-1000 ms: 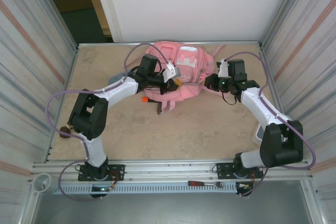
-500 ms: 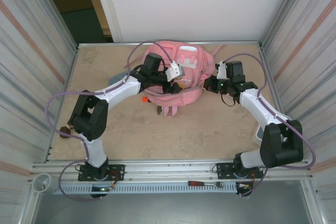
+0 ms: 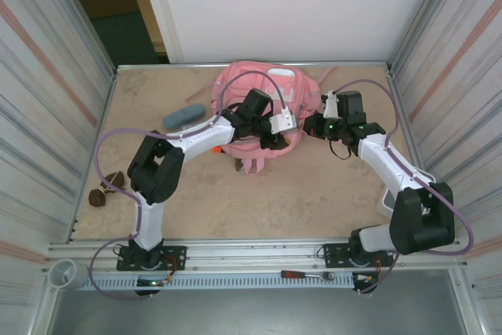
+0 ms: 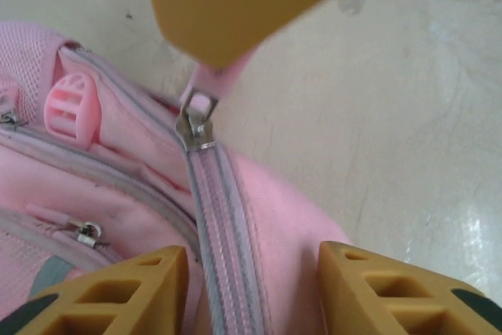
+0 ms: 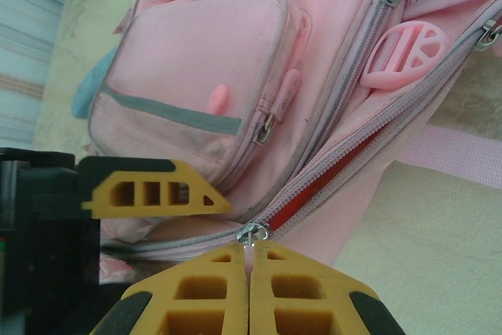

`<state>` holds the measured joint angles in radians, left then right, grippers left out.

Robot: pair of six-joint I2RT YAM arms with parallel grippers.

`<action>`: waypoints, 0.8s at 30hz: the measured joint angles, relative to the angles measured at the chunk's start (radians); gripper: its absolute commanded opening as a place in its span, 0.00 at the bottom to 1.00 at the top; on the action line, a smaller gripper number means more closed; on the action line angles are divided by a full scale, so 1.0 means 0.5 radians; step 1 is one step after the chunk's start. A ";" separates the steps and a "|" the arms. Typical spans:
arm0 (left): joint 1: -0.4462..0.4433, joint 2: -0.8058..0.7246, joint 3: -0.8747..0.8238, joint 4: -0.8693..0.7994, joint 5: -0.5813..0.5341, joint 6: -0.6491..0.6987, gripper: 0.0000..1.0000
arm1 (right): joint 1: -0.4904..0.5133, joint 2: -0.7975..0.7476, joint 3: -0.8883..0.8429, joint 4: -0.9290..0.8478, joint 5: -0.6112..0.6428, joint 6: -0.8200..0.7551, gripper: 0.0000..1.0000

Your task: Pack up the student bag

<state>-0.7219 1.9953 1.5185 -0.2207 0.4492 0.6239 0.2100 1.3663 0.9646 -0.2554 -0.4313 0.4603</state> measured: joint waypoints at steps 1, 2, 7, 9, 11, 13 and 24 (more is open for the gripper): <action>0.002 0.000 0.000 -0.005 0.002 0.006 0.21 | 0.000 0.000 -0.001 0.000 0.008 -0.001 0.00; 0.004 0.000 0.000 -0.008 0.008 -0.002 0.16 | -0.002 0.000 -0.005 0.001 0.021 -0.002 0.00; 0.029 -0.020 -0.042 0.050 0.140 -0.056 0.01 | -0.076 0.011 -0.034 -0.011 0.073 -0.051 0.00; 0.056 -0.052 -0.092 0.095 0.220 -0.092 0.00 | -0.100 0.051 -0.030 0.003 0.137 -0.072 0.00; 0.095 -0.092 -0.143 0.128 0.323 -0.146 0.00 | -0.124 0.151 0.002 0.034 0.258 -0.104 0.00; 0.140 -0.120 -0.182 0.152 0.431 -0.211 0.00 | -0.161 0.304 0.068 0.084 0.390 -0.116 0.00; 0.193 -0.127 -0.188 0.179 0.587 -0.302 0.00 | -0.500 0.565 0.132 0.336 0.120 0.054 0.70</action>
<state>-0.6254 1.9316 1.4246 -0.1314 0.7429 0.4728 -0.0402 1.6489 1.0306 -0.0872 -0.3714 0.4873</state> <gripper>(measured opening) 0.091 0.615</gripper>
